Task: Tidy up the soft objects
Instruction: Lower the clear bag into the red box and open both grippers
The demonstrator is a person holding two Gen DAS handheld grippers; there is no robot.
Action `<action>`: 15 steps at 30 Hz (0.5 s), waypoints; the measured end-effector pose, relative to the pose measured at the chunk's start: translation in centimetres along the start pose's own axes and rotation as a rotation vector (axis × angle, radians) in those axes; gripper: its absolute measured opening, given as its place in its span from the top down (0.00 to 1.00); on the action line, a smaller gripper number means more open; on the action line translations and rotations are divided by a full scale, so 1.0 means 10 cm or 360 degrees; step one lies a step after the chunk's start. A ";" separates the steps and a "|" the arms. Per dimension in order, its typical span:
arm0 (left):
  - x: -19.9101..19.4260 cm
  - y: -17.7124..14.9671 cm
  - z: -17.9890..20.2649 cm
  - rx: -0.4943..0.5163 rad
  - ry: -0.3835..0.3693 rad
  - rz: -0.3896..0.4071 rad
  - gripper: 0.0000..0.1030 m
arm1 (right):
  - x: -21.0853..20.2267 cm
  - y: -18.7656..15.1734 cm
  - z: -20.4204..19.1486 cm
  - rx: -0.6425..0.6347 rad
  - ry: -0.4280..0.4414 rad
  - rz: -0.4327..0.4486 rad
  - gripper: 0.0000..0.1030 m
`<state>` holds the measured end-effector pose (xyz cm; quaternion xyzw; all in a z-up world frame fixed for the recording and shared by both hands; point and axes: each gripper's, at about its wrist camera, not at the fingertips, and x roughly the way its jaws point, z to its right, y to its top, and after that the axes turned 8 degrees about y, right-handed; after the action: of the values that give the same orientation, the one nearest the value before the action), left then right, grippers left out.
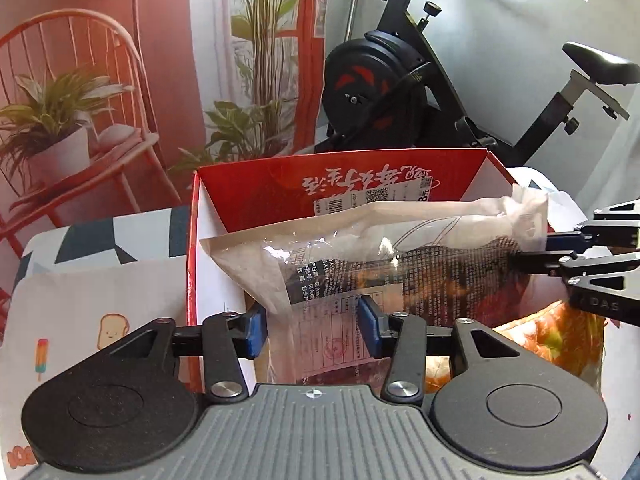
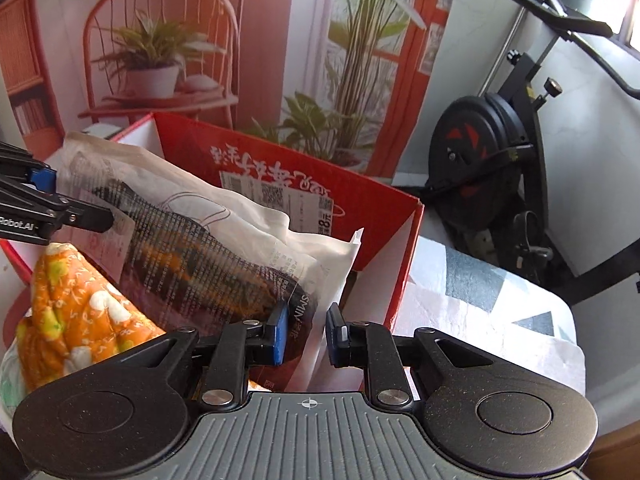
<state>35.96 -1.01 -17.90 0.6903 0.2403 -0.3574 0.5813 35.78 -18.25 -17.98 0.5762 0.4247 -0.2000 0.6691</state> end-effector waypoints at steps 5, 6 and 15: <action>-0.05 0.01 -0.10 -0.0086 0.0008 0.0061 0.51 | 0.12 0.06 0.04 -0.0001 0.0007 -0.0038 0.82; -0.07 0.03 -0.12 -0.0105 -0.0006 0.0078 0.51 | 0.15 0.06 0.04 -0.0006 0.0003 -0.0049 0.83; 0.02 0.05 -0.15 -0.0171 0.0008 0.0079 0.70 | 0.37 0.17 0.04 -0.0040 -0.0027 -0.0170 0.83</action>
<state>36.78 0.30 -17.67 0.6649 0.2433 -0.3276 0.6256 39.33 -17.39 -19.93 0.5424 0.4517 -0.2351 0.6682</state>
